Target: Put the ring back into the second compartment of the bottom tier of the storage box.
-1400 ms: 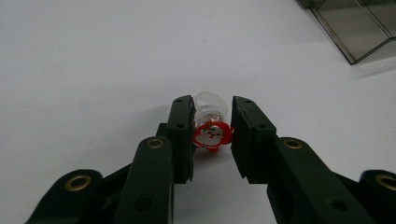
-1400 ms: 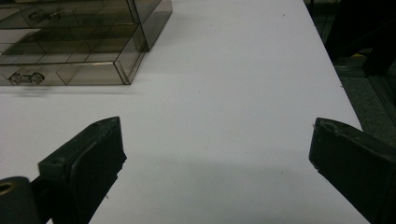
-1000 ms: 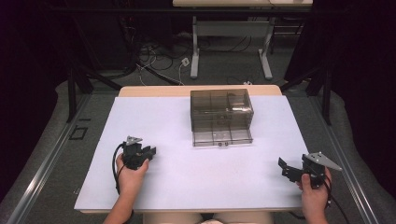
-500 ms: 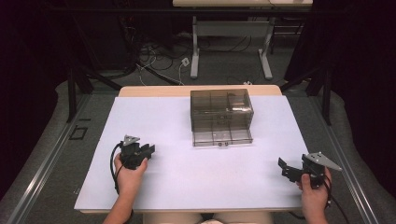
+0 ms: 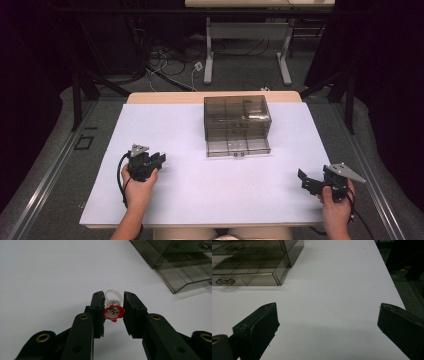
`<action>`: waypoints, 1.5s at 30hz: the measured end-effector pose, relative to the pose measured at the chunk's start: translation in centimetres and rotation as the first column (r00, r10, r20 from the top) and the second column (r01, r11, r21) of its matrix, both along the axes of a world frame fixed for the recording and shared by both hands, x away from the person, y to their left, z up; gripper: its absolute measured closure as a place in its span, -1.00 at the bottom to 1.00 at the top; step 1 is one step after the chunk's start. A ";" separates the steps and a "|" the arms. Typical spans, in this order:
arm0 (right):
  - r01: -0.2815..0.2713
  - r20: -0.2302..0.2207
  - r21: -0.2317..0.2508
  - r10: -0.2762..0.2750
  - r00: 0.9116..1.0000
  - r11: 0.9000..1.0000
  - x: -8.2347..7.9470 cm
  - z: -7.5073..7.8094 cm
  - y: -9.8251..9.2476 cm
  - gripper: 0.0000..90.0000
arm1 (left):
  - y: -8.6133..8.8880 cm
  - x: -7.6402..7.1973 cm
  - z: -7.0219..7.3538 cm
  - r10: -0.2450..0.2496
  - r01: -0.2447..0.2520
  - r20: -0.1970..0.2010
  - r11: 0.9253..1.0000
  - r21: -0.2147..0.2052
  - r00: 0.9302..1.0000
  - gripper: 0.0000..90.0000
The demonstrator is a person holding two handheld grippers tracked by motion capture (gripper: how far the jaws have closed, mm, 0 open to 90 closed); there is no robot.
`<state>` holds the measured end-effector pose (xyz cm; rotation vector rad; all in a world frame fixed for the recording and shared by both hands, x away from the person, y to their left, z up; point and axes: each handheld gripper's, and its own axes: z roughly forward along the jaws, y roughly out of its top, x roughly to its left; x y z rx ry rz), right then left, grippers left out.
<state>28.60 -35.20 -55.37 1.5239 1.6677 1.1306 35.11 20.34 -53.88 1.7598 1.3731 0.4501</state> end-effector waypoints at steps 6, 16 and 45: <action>0.010 0.008 -0.004 -0.010 1.000 1.000 0.0 0.0 0.0 -0.94 | -0.2 0.1 0.4 -0.015 0.015 0.001 1.000 0.005 1.000 0.57; 0.011 -0.001 -0.003 -0.011 1.000 1.000 -0.1 0.0 -0.1 -0.94 | -0.4 0.5 1.2 -0.027 0.027 0.001 1.000 -0.011 1.000 0.58; 0.024 0.005 -0.002 -0.024 1.000 1.000 -0.2 0.1 -0.3 -0.94 | -1.6 2.2 4.4 -0.057 0.057 0.019 0.998 -0.030 0.998 0.58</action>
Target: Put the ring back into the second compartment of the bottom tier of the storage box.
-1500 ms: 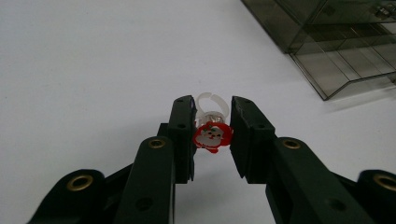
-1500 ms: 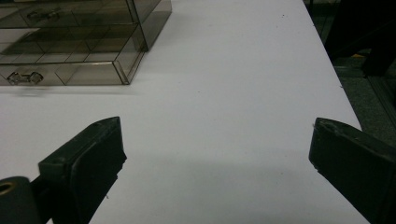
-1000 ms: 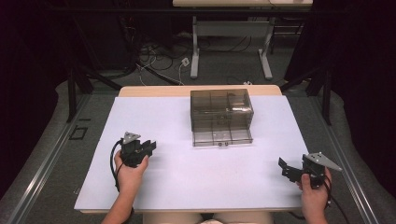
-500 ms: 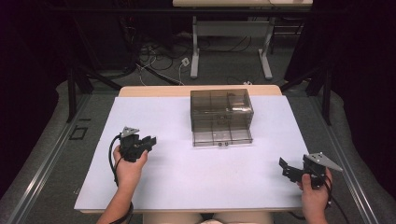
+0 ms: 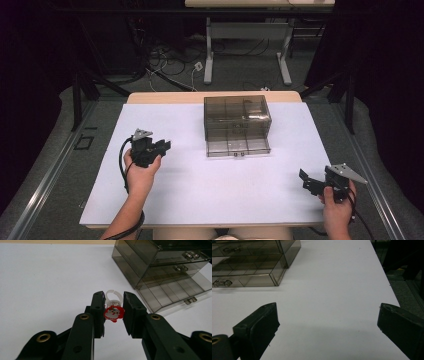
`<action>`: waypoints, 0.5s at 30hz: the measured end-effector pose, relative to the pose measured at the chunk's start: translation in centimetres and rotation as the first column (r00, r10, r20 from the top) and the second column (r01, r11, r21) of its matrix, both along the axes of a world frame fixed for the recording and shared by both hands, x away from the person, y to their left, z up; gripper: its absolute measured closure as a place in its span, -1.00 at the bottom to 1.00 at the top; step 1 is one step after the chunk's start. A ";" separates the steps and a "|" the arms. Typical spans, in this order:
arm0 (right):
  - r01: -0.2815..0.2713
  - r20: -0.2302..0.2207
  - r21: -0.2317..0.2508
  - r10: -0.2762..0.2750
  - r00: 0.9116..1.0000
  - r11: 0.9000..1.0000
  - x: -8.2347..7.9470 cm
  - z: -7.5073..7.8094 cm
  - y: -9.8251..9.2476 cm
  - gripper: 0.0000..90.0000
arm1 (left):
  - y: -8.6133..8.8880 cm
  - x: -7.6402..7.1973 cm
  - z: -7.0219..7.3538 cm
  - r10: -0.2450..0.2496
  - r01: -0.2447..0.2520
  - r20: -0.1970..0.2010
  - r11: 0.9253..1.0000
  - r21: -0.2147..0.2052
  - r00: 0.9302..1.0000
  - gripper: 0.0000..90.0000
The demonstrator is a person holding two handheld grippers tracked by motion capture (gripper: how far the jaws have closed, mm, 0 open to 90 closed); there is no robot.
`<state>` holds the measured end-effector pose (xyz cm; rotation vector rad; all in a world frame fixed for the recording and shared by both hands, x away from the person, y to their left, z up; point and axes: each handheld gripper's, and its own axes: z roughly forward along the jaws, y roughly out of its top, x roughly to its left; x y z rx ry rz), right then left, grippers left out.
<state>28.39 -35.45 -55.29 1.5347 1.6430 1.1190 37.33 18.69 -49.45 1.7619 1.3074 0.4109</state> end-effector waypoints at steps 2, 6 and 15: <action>-0.002 -0.004 0.002 0.002 1.000 1.000 0.0 0.0 0.0 -0.94 | -0.2 0.1 0.2 -0.003 0.003 -0.004 1.000 -0.006 1.000 0.58; 0.011 0.027 0.007 -0.011 1.000 1.000 0.2 -0.2 0.2 -0.94 | -0.6 0.5 0.5 -0.006 0.006 -0.001 1.000 -0.012 1.000 0.58; 0.008 0.026 0.006 -0.008 1.000 1.000 0.1 -0.2 0.3 -0.94 | -1.4 1.1 1.0 -0.021 0.021 -0.005 1.000 -0.014 1.000 0.59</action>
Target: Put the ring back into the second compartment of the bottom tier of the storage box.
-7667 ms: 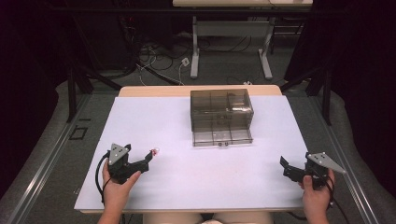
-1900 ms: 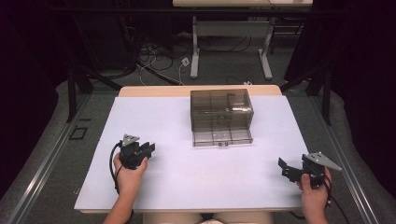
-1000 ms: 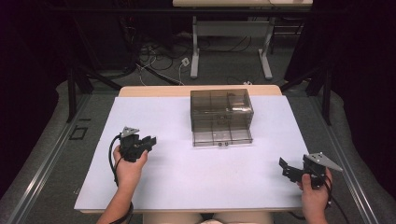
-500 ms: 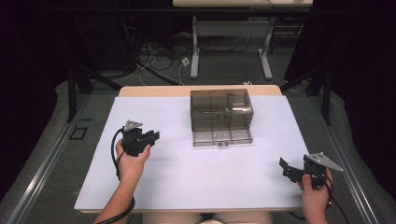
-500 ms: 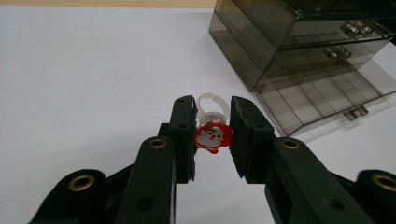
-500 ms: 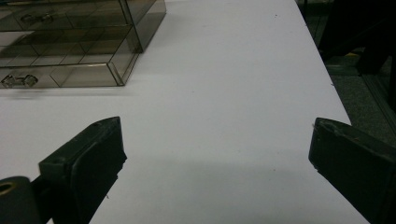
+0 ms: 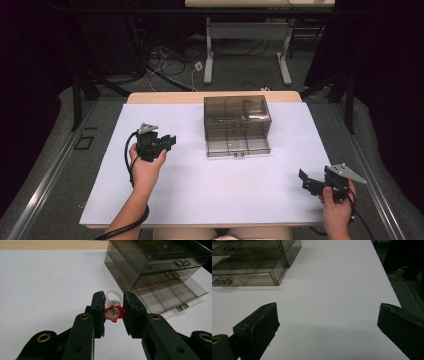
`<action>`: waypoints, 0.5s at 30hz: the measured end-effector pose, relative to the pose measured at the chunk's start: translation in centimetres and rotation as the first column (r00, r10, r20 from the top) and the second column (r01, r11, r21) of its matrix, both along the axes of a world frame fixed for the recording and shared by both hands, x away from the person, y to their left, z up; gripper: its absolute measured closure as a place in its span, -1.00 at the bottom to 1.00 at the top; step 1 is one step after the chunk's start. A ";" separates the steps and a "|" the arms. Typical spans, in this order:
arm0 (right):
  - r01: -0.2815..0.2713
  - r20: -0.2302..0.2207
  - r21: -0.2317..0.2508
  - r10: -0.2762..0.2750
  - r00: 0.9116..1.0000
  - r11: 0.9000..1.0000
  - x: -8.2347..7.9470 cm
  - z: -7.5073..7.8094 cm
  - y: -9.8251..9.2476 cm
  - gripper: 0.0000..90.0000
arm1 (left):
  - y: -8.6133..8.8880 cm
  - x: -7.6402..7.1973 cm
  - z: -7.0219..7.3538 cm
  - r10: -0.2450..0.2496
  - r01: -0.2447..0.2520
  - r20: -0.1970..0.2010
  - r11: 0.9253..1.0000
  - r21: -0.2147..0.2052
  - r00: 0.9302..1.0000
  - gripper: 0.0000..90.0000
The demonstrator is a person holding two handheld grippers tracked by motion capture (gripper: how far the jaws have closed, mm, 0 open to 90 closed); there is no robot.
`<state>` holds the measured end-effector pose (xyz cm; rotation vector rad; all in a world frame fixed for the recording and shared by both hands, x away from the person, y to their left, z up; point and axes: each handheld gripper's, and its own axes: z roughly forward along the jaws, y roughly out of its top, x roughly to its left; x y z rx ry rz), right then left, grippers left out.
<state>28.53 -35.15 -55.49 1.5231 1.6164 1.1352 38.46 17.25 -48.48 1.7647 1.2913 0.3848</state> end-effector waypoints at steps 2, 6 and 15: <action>-0.004 -0.002 -0.004 0.004 1.000 1.000 0.0 0.0 0.0 -0.93 | -0.2 0.1 0.0 -0.001 0.001 -0.002 1.000 -0.003 1.000 0.59; 0.001 0.020 -0.002 -0.001 1.000 1.000 0.1 -0.1 0.1 -0.93 | -0.3 0.2 0.1 -0.004 0.004 -0.006 1.000 0.001 1.000 0.59; -0.007 -0.026 -0.009 0.007 1.000 1.000 -0.1 0.2 -0.3 -0.93 | -0.9 0.9 1.1 -0.015 0.014 -0.002 1.000 -0.017 1.000 0.59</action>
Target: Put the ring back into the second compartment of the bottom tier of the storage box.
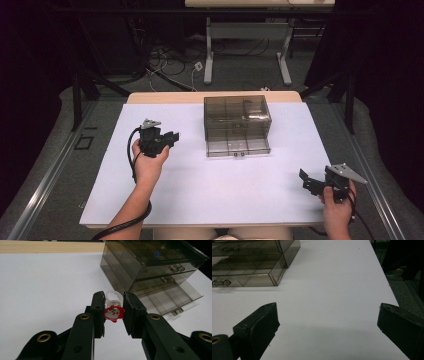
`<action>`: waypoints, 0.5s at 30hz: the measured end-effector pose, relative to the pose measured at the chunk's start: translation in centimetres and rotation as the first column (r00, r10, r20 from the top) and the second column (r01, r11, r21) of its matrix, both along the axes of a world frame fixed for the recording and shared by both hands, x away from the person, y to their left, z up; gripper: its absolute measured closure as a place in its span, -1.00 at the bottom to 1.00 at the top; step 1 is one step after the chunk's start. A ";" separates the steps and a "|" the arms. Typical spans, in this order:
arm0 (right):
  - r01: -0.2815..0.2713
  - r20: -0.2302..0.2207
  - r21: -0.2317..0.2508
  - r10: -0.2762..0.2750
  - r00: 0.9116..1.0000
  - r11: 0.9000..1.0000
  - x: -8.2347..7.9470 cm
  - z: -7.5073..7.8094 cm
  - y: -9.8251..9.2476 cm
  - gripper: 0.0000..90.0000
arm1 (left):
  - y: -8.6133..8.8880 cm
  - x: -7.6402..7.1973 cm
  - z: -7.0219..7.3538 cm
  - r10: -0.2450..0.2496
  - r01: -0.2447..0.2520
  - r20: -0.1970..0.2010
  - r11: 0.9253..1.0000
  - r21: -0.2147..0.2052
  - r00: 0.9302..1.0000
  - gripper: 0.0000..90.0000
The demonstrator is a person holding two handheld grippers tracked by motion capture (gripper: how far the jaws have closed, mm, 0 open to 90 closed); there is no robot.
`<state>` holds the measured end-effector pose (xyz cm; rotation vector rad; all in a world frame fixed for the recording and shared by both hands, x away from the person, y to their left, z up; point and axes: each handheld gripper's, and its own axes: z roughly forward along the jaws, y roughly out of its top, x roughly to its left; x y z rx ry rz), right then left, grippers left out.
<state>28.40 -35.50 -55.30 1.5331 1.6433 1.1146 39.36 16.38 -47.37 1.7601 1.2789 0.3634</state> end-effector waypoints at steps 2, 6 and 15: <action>-0.001 -0.002 0.007 0.001 1.000 1.000 0.0 0.0 0.1 -0.93 | -0.4 0.2 0.3 -0.005 0.005 0.006 1.000 0.003 1.000 0.59; -0.001 0.002 0.002 0.001 1.000 1.000 0.0 0.0 0.1 -0.93 | -1.4 0.6 0.8 -0.024 0.024 0.010 1.000 0.008 1.000 0.59; -0.005 0.006 0.004 0.005 1.000 1.000 0.1 -0.1 0.1 -0.93 | -4.1 1.6 1.8 -0.072 0.072 0.017 0.997 0.021 0.997 0.59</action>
